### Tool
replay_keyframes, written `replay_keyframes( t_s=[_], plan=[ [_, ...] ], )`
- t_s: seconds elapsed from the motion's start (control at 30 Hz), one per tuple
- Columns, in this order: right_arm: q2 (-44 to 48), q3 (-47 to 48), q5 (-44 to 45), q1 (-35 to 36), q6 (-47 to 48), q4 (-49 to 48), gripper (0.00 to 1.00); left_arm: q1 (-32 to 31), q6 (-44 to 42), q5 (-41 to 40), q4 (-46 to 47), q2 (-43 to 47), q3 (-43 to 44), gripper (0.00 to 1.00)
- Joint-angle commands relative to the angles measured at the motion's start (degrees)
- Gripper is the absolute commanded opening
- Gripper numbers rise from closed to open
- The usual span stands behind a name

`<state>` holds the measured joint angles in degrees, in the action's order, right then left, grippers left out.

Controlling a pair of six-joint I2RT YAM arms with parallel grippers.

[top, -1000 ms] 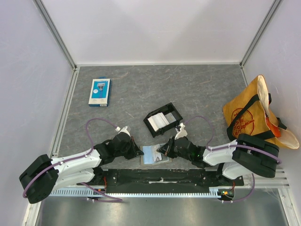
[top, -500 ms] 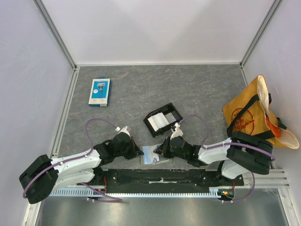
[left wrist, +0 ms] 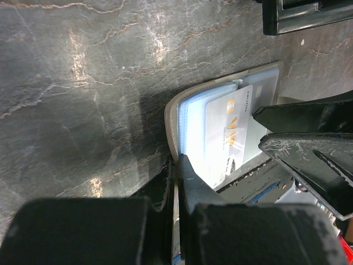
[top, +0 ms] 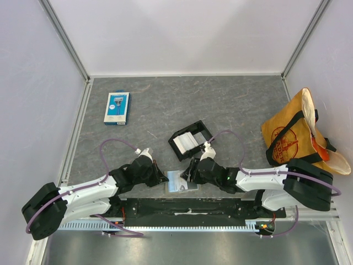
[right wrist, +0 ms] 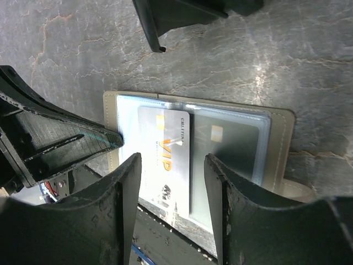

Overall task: Put the credit cards into the card holder
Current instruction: Insert the credit card into the card holder.

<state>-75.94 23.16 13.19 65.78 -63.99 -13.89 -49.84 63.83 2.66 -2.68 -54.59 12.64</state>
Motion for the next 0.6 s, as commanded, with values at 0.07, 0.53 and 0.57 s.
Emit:
replay_keyframes(
  t_s=[0.07,0.53,0.57],
  plan=[
    [-3.95,2.77,-3.52,0.58,2.9,-0.69,0.51,0.19,-0.11,-1.16,0.39,0.53,-0.69,0.02],
    [-9.31,13.22,-3.7,4.45,7.47,3.25,0.27,0.19,-0.02,-1.07,0.39,0.8,-0.52,0.02],
    [-9.4,13.58,-3.26,4.36,7.65,4.04,0.28,0.19,-0.11,-1.07,0.22,0.8,-0.52,0.02]
  ],
)
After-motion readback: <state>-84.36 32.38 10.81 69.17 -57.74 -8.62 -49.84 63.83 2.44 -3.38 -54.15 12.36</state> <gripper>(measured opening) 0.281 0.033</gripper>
